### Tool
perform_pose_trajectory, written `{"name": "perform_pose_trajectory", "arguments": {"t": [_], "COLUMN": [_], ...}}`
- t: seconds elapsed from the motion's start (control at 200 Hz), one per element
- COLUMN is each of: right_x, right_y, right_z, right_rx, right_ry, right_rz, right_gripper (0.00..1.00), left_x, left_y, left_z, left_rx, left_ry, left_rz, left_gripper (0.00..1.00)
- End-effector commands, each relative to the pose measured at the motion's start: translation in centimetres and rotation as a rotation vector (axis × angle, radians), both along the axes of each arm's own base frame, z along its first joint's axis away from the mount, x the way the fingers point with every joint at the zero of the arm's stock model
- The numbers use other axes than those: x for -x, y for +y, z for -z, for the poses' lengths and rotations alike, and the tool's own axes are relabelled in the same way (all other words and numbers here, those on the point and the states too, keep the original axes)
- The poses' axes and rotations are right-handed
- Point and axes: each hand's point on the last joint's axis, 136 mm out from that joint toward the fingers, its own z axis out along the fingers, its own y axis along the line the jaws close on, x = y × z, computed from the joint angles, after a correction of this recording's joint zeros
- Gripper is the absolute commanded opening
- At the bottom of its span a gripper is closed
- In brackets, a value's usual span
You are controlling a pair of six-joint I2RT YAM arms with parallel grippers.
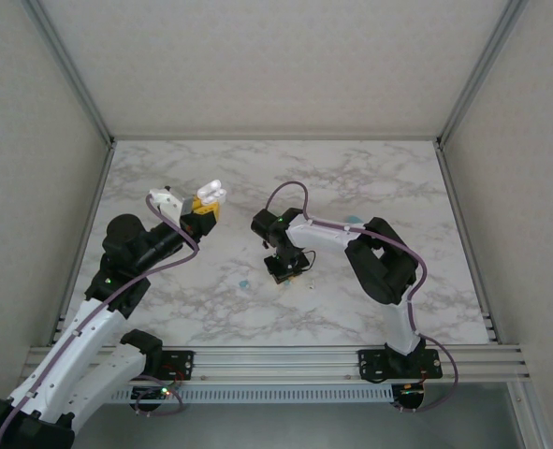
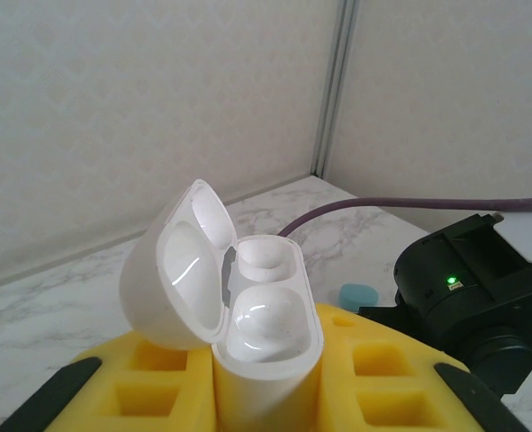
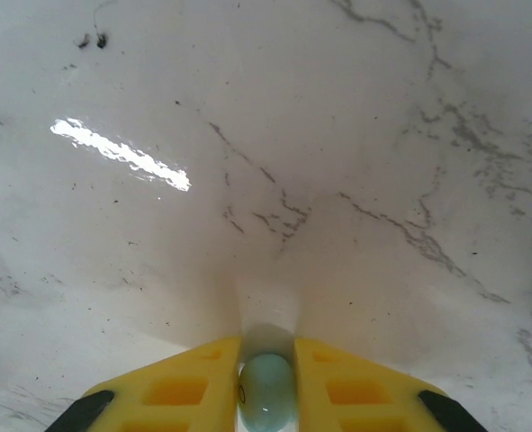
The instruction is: Insert wireless bluetooth earbuds into charging case
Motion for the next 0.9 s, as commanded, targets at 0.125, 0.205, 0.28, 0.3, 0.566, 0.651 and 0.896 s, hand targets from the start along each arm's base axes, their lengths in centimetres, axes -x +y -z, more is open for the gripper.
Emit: {"name": "perform_pose_trajectory", "arguments": {"t": [0.125,0.205,0.28,0.3,0.566,0.651,0.896], "right_x": [-0.1,-0.2,-0.6,-0.7,-3.6,-4.2,-5.2], "right_y": [0.6,0.8,0.7,0.5,-1.3,-2.0,-3.9], "right_z": [-3.2,-5.1,-6.9,-7.4,-16.0,-18.4,-24.8], "right_rx": [-0.073,-0.153,-0.257,-0.281,-0.632,-0.738,-1.058], "right_ry": [-0.029,-0.041,-0.053,-0.056,-0.085,-0.076,0.020], "right_rz": [0.032,0.079,0.139,0.156,0.296,0.310,0.324], "right_gripper": [0.16,0.17,0.17,0.17,0.18,0.18,0.18], "left_x": [0.3,0.0,-0.6,-0.8,-2.8,-3.2,-3.3], "left_y": [-0.3,-0.5,-0.8,-1.0,-3.2,-3.8,-5.0], "left_z": [-2.5,-2.7,-3.0,-3.2,-3.2,-2.9,-1.9], "left_rx": [0.030,0.032,0.036,0.039,0.037,0.041,0.048], "left_ry": [-0.060,-0.067,-0.065,-0.065,-0.033,-0.032,-0.001], "left_rz": [0.033,0.035,0.042,0.047,0.115,0.132,0.169], "left_gripper": [0.18,0.18,0.18,0.18,0.16,0.16,0.16]}}
